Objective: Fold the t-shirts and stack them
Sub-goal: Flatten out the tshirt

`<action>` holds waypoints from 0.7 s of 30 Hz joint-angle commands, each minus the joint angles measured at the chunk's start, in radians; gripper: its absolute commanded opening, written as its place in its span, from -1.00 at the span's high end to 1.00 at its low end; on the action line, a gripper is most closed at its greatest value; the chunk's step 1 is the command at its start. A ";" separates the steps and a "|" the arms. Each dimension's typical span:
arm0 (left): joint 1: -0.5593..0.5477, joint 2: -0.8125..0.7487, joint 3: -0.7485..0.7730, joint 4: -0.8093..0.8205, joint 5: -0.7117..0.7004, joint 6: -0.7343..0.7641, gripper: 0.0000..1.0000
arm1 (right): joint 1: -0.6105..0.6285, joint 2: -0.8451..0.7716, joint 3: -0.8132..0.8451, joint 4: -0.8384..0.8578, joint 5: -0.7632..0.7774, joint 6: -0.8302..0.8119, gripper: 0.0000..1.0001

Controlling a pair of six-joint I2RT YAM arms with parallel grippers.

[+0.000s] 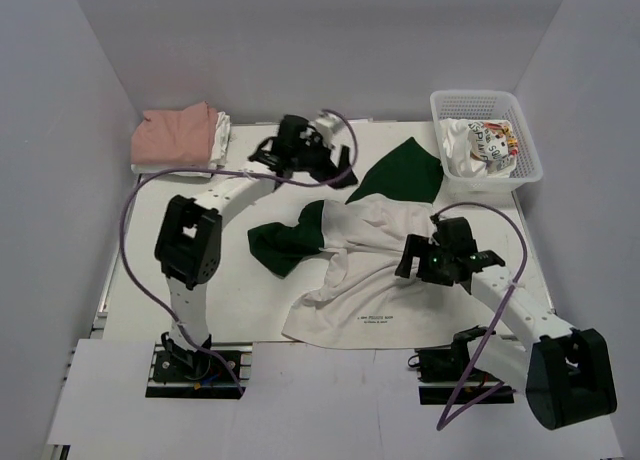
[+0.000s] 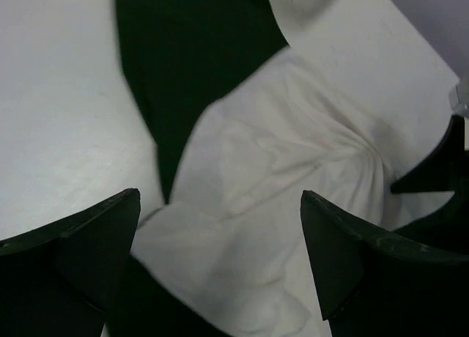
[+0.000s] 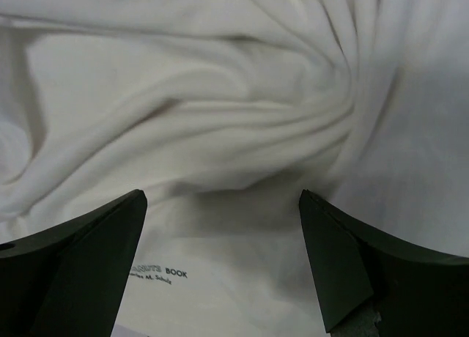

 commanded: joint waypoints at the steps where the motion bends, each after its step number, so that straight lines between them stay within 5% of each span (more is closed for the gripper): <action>1: -0.091 0.053 -0.033 -0.078 0.033 0.067 -1.00 | 0.000 -0.067 -0.058 -0.061 0.046 0.080 -0.81; 11: -0.240 0.288 0.093 -0.225 -0.194 0.083 -1.00 | -0.003 -0.001 -0.069 -0.038 0.102 0.071 -0.81; 21: -0.090 0.302 -0.019 -0.243 -0.694 -0.230 -1.00 | 0.009 0.388 0.199 0.127 0.200 0.007 -0.81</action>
